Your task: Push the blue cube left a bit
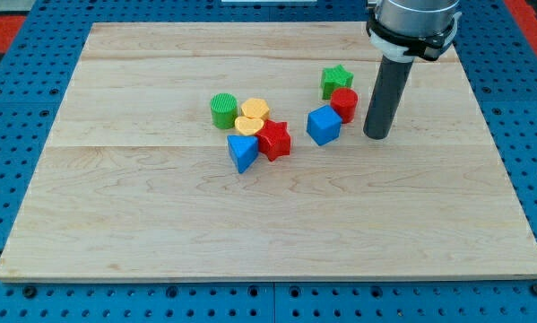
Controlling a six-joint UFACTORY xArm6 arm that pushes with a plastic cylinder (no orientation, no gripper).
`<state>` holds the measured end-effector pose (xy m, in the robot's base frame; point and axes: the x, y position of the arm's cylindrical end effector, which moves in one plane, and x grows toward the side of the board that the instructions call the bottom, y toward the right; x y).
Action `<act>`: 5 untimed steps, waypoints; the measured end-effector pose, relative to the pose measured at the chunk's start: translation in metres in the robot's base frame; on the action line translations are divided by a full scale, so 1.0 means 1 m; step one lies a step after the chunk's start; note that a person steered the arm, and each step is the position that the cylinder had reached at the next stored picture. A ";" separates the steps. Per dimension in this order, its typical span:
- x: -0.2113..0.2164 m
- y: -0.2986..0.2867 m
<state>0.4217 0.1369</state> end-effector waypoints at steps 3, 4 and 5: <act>-0.004 0.000; -0.004 -0.001; -0.004 -0.004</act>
<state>0.4178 0.1328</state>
